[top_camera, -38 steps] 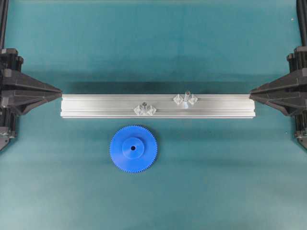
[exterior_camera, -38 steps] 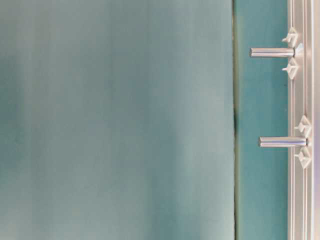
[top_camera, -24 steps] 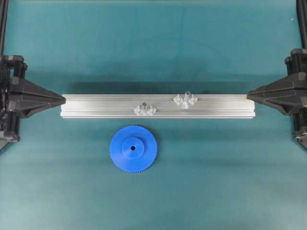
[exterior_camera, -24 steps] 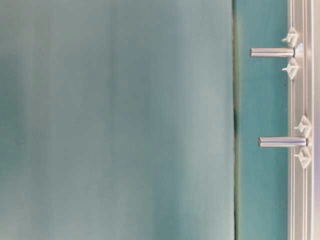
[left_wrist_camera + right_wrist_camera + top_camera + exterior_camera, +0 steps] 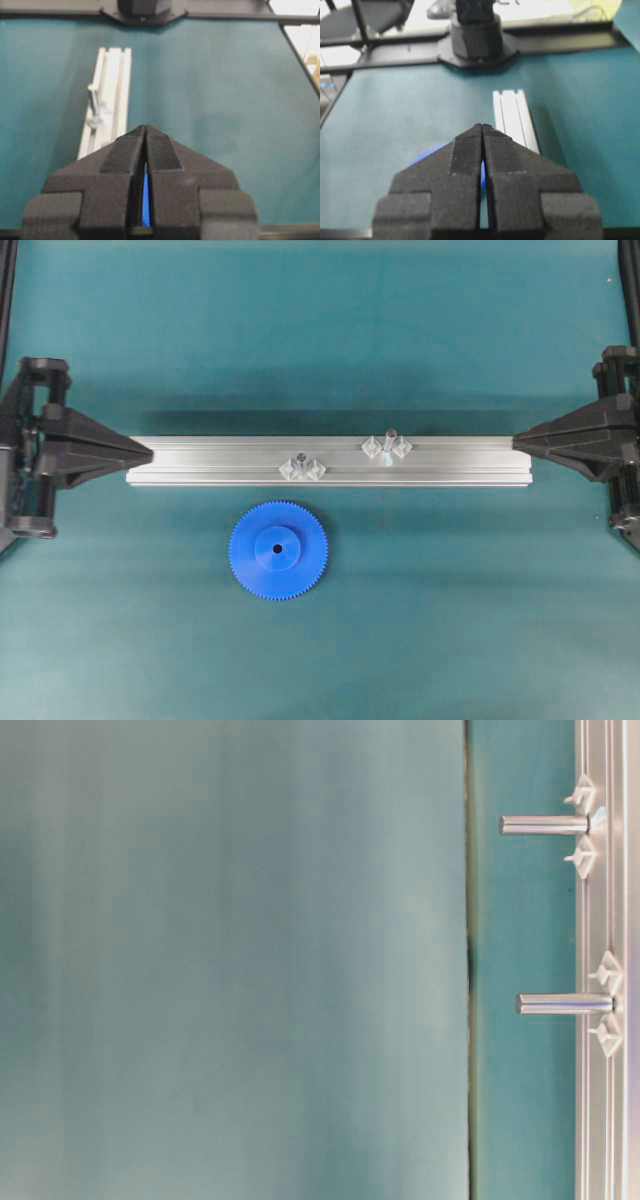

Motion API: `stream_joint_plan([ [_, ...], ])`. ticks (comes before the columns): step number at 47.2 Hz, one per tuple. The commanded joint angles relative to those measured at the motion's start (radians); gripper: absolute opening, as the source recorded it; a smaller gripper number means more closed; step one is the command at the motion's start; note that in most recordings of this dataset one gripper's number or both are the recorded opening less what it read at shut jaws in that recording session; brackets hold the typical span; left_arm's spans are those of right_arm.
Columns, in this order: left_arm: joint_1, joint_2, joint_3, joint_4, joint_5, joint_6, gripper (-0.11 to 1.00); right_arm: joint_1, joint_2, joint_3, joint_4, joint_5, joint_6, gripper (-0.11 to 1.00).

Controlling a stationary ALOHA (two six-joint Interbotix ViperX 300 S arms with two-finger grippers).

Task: Find the location of the shaft and insert the large gear.
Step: 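Move the left gripper toward the blue gear in front of the rail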

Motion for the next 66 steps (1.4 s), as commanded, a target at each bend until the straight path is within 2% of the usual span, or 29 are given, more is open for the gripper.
stream_joint_plan([
  [1,-0.006,0.041,-0.051,0.003,0.003,0.002,-0.01,-0.011,0.002,-0.006,0.005,0.025,0.014,-0.02],
  [20,-0.054,0.176,-0.163,0.002,0.187,0.000,-0.02,-0.021,-0.018,0.003,0.003,0.187,0.054,-0.02],
  [41,-0.071,0.330,-0.259,0.002,0.256,0.000,-0.02,-0.021,-0.034,0.021,0.003,0.199,0.057,-0.02],
  [54,-0.071,0.402,-0.318,0.002,0.342,0.000,-0.02,-0.021,-0.034,0.028,0.002,0.199,0.057,-0.02],
  [66,-0.074,0.474,-0.365,0.002,0.353,0.000,-0.01,-0.021,-0.034,0.035,0.003,0.199,0.057,-0.02],
])
